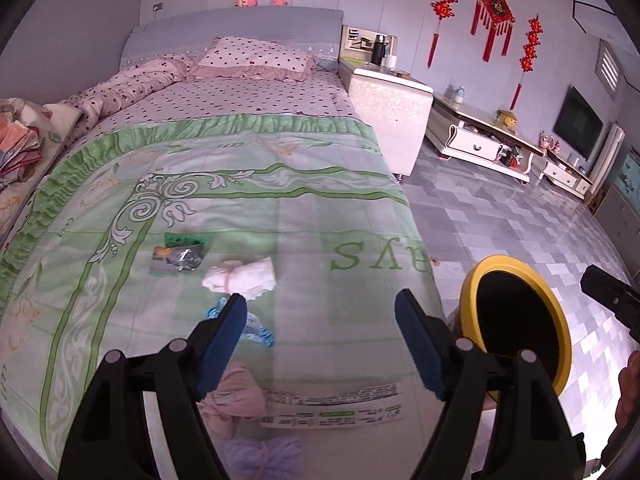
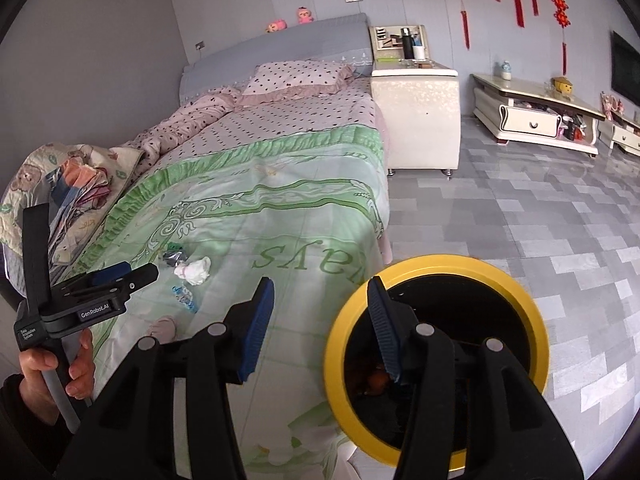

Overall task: Collect trash
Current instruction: 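Move both open grippers back over the remaining items on the bed, then grasp the white printed packaging strip with the right gripper while the left grasps the green snack packet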

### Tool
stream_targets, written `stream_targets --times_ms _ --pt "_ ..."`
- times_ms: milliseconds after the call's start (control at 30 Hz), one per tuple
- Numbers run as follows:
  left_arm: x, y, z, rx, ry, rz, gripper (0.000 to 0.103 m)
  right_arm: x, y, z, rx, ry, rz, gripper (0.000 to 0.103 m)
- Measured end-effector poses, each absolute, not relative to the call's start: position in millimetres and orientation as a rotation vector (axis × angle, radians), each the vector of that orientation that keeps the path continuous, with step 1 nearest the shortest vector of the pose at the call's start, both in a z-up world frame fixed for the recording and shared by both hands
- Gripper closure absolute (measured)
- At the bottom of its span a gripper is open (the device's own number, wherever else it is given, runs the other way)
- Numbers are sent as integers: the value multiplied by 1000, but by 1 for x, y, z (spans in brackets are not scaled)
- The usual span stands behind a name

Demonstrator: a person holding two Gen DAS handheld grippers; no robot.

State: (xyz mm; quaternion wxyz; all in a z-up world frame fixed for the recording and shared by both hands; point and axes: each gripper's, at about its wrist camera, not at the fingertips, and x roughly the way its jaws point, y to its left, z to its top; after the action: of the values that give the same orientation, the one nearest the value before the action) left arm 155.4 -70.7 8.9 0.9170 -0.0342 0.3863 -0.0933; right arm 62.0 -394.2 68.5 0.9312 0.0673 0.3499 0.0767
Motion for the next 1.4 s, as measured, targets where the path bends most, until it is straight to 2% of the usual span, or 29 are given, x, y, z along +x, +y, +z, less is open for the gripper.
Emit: stream_targets --times_ms 333,667,967,1400 --pt "166 -1 -8 -113 823 -77 30 81 -319 41 62 782 262 57" --pt "212 53 -42 -130 872 35 30 98 -260 -5 -71 876 385 53" --pt "265 73 -71 -147 915 83 30 104 -225 -53 -215 976 484 51" --pt "328 59 -99 -157 961 87 30 109 -207 -91 -371 1036 559 46"
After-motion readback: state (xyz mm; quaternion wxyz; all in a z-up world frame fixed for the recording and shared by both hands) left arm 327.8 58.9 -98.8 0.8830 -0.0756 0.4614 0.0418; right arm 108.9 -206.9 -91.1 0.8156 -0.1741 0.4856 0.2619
